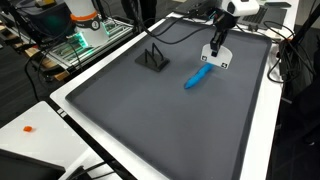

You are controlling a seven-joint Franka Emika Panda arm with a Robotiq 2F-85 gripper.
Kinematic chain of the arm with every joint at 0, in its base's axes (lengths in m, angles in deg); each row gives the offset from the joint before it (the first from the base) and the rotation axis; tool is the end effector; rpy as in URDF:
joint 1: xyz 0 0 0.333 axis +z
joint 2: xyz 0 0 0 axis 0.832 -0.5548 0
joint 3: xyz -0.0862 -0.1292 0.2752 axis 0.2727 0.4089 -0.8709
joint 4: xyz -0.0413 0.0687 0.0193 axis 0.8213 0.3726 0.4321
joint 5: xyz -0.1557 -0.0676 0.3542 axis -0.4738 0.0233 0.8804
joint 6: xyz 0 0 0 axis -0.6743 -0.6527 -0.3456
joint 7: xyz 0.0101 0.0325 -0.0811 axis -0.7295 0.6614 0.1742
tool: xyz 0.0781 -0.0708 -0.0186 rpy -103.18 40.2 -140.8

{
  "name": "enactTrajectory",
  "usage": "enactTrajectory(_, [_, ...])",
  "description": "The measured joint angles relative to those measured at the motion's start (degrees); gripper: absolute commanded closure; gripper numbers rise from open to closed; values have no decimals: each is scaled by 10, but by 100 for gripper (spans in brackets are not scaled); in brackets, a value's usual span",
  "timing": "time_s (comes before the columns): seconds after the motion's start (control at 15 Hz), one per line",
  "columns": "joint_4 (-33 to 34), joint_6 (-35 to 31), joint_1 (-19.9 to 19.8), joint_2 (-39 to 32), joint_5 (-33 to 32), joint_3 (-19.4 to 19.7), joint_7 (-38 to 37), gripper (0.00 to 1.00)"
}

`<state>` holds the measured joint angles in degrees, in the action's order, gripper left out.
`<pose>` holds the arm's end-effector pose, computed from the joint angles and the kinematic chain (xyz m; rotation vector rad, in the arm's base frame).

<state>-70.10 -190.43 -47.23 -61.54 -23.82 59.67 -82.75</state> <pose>0.6651 0.1244 0.2702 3.0998 0.0189 0.0590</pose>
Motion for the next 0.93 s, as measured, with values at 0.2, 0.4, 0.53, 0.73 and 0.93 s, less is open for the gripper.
enactTrajectory(0.2, [0,-5,4,-5,-8,3,0,99])
enactTrajectory(0.4, [0,-9,7,-7,-9,6,0,99])
enactTrajectory(0.53, [0,-12,7,-8,-9,7,0,99])
enactTrajectory(0.73, [0,-15,7,-10,-9,7,0,99])
enactTrajectory(0.93, [-1,-19,8,-12,-9,7,0,99])
